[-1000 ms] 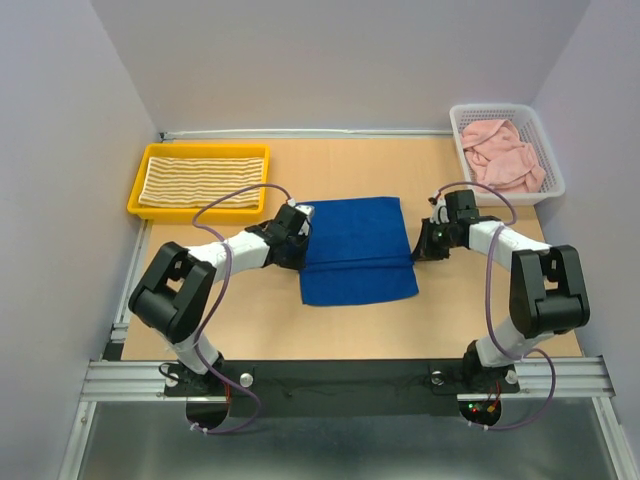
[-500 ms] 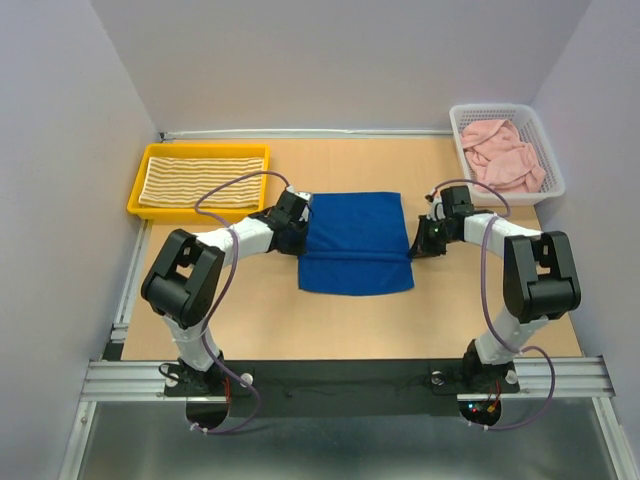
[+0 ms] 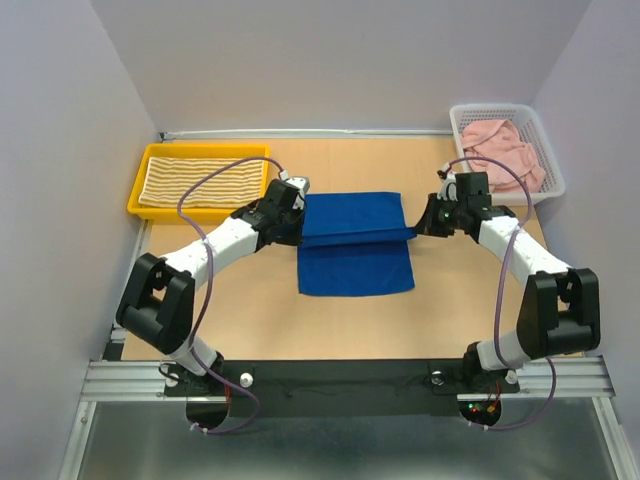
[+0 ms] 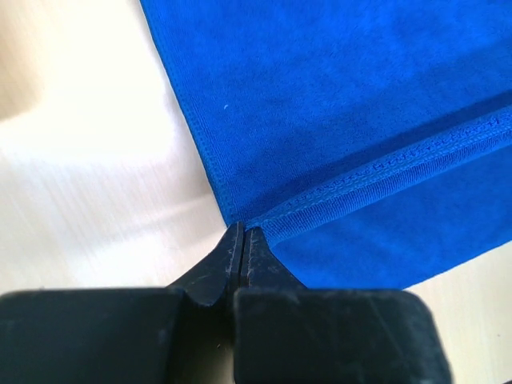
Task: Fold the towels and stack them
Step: Fold the towel
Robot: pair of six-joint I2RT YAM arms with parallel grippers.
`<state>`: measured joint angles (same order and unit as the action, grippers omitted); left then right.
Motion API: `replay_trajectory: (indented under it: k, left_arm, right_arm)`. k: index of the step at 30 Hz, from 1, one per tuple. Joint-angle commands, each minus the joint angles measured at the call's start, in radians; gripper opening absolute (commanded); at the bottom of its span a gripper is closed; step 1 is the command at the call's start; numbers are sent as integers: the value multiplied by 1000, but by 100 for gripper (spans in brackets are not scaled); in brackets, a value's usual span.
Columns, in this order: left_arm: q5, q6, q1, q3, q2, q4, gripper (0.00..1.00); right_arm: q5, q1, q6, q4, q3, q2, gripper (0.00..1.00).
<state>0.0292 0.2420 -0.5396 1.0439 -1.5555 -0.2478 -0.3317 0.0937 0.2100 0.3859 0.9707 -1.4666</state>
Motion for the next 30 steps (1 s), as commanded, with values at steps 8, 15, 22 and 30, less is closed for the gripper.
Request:
replay_trajectory:
  k: [8,15,22,30]
  left_arm:
    - [-138,-21,15,41,199,-182,0]
    - [-68,28,-6,-110,180,-81,0]
    - [-58,82,-42,-194,83,-4,0]
    - [-74,117,-42,-235,17,-1,0]
  right_arm:
    - [145,-18,-9,45,40,184,0]
    - [152,-18,8,47,-64,170,1]
    - [149,-20,34,47,-132,98,1]
    - [125,-20,72,45,-159,-4,4]
